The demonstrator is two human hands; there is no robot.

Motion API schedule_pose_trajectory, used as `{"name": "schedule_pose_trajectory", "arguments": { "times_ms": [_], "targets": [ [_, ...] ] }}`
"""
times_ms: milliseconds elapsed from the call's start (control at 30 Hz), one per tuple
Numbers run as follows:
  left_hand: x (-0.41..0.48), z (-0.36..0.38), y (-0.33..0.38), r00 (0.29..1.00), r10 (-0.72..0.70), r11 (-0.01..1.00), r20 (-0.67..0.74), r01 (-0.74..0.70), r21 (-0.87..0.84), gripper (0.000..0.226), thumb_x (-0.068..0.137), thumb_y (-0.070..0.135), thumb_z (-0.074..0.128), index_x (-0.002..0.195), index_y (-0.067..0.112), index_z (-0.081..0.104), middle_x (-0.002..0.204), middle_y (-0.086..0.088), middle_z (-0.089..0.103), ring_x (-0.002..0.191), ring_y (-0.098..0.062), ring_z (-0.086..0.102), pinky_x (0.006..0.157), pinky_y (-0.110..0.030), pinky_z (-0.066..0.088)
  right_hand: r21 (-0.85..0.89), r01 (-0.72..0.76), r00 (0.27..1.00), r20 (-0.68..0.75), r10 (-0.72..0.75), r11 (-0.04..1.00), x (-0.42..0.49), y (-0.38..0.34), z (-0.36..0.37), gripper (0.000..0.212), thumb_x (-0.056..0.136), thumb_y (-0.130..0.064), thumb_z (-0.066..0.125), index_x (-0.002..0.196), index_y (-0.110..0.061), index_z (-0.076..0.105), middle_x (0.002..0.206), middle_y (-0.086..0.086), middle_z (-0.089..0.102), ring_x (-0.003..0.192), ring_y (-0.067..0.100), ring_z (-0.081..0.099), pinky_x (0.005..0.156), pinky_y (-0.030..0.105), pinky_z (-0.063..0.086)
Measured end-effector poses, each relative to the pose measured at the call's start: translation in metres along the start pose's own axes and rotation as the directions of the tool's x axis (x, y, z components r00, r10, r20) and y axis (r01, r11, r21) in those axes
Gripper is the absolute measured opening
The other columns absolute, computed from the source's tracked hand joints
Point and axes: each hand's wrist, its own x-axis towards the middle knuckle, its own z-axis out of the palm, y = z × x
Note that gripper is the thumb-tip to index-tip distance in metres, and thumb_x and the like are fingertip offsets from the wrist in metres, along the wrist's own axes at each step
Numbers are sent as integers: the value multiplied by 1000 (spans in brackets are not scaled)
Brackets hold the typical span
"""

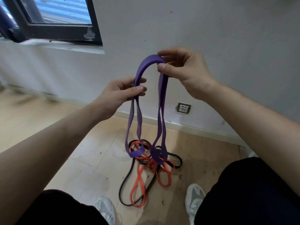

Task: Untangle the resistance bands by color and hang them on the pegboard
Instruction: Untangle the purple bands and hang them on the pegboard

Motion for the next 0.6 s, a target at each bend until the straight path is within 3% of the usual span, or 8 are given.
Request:
{"name": "schedule_pose_trajectory", "arguments": {
  "times_ms": [100, 333, 467, 600],
  "targets": [
    [1, 5, -1, 1000, -21, 1000, 20, 21, 21, 32, 100, 19, 60, 132, 17, 63, 120, -4, 74, 112, -18, 71, 100, -37, 54, -19, 39, 999, -9, -39, 999, 3, -5, 1, 34, 83, -6, 79, 116, -4, 69, 101, 11, 73, 88, 18, 71, 81, 29, 59],
    [2, 22, -8, 997, -69, 997, 40, 68, 30, 35, 96, 19, 65, 131, 15, 63, 121, -1, 74, 114, -14, 69, 103, -38, 54, -63, 91, 996, 28, -89, 994, 5, -8, -4, 25, 80, -7, 82, 103, -5, 74, 91, 1, 74, 85, 8, 71, 77, 21, 55],
    [1, 47, -14, 993, -96, 995, 75, 93, 35, 61, 84, 28, 78, 139, 20, 54, 123, 3, 71, 112, -6, 69, 98, -31, 56, -53, 107, 994, 35, -105, 993, 6, -9, -3, 19, 78, -7, 83, 95, -11, 75, 83, -7, 74, 80, 8, 69, 75, 22, 54],
    [2, 74, -22, 994, -94, 996, 48, 94, 4, 80, 65, 37, 89, 136, 26, 52, 119, 3, 72, 108, -6, 70, 89, -24, 58, 43, 104, 994, -34, -103, 994, 6, -13, -7, 18, 79, -3, 81, 95, -9, 75, 87, -1, 75, 84, 12, 70, 79, 26, 56]
  ]
}}
